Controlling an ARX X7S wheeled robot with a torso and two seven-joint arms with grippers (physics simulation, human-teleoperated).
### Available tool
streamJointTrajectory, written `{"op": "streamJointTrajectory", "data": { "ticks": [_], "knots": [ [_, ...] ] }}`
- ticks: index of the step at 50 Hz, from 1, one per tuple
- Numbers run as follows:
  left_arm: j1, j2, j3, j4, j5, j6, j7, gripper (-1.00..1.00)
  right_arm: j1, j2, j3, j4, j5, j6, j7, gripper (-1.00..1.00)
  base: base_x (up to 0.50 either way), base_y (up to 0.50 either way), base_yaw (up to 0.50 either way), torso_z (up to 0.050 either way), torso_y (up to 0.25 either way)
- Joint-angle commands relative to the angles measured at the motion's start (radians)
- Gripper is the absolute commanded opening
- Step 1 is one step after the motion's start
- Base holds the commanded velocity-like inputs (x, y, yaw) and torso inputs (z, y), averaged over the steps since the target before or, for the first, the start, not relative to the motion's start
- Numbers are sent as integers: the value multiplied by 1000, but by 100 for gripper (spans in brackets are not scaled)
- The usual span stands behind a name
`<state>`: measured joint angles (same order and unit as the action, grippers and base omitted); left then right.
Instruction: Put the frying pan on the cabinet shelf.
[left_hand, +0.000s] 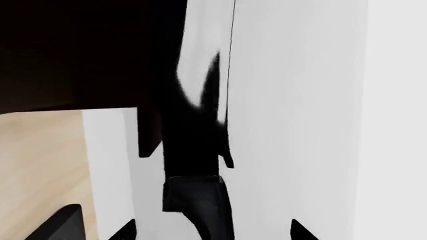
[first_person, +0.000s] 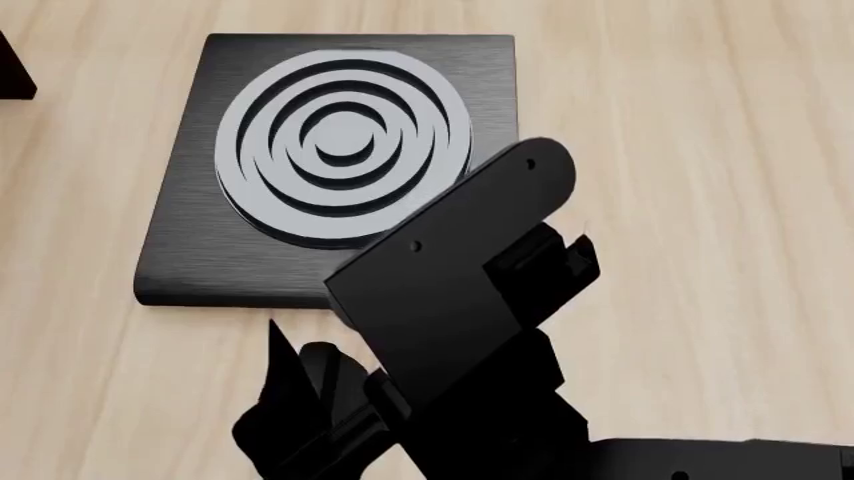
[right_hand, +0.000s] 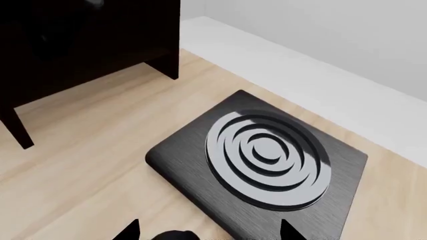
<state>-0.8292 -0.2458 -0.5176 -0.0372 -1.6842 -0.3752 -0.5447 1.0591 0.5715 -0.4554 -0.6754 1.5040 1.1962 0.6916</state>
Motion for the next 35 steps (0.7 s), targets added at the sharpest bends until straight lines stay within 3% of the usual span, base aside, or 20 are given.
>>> {"op": "streamJointTrajectory", "data": {
  "ticks": [1, 20, 35],
  "knots": [
    [31, 15, -14, 17, 13, 16, 23, 100, -15, 6, -6, -1, -40, -13, -28, 100, 0, 0, 0, 0, 0],
    [68, 15, -12, 42, 0, 11, 31, 100, -39, 24, -4, -15, -41, -33, -24, 100, 0, 0, -2, 0, -3],
    [111, 29, -8, 202, -81, -18, -72, 100, -21, 21, -8, -18, 12, -32, 25, 100, 0, 1, -2, 0, -2]
  ]
}}
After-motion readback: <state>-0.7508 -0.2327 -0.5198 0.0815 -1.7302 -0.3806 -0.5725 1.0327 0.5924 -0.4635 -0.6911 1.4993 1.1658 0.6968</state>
